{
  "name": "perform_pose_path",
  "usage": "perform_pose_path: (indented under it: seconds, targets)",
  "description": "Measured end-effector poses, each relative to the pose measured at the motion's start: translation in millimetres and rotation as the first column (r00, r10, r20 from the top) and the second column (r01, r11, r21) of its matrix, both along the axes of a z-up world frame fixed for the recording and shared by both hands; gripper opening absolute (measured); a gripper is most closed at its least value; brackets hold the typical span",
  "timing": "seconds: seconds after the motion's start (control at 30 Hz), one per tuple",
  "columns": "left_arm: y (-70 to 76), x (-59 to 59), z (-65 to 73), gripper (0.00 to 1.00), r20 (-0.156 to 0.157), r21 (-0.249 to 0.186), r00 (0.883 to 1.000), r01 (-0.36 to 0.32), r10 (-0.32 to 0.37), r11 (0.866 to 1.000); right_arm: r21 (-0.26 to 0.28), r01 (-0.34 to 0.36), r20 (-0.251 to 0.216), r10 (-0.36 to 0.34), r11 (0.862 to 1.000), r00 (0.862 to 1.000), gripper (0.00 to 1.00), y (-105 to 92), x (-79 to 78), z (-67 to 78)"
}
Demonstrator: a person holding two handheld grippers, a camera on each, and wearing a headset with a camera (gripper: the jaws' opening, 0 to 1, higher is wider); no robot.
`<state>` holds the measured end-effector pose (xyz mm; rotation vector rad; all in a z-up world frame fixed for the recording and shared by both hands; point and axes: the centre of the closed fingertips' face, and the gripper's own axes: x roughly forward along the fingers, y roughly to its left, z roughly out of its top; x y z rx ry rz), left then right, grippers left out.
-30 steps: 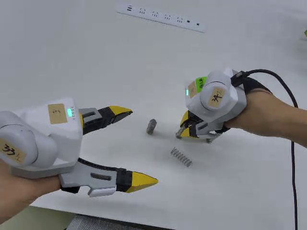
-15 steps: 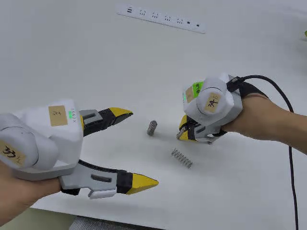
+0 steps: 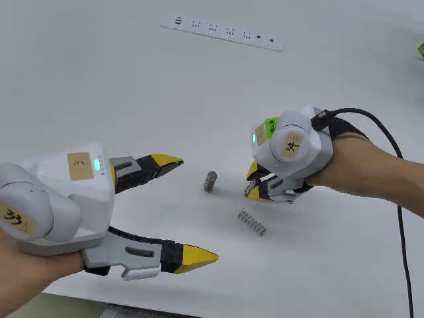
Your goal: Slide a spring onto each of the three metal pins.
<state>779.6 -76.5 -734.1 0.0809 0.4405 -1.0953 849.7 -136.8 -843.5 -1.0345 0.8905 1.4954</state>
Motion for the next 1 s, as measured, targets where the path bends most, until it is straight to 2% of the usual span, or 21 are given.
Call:
perform_pose_path:
  seconds: [0.33, 0.5, 0.67, 0.8, 1.0]
  targets:
    - [1.8, -1.9, -0.1, 0.84, 0.005, 0.016, 1.000, 0.009, -0.009, 1.000, 0.050, 0.026, 0.022, -0.027, 0.998, 0.999, 0.32, -3.6, 1.6, 21.6]
    - [3.4, -1.5, -0.2, 0.84, 0.011, 0.023, 1.000, 0.016, -0.016, 1.000, 0.099, 0.072, 0.035, -0.076, 0.992, 0.996, 0.39, -6.3, 2.8, 35.9]
    - [4.6, -1.8, 1.6, 0.84, 0.018, 0.032, 1.000, 0.023, -0.024, 0.999, 0.165, 0.132, 0.033, -0.139, 0.977, 0.990, 0.47, -11.1, 1.8, 53.6]
    - [6.2, -2.4, 0.8, 0.84, 0.020, 0.045, 0.999, 0.031, -0.032, 0.999, 0.212, 0.187, 0.025, -0.196, 0.959, 0.980, 0.51, -19.8, -1.6, 67.7]
    - [6.8, -3.3, 2.8, 0.84, 0.027, 0.061, 0.999, 0.039, -0.041, 0.997, 0.253, 0.256, 0.023, -0.271, 0.933, 0.962, 0.59, -40.6, -6.9, 78.1]
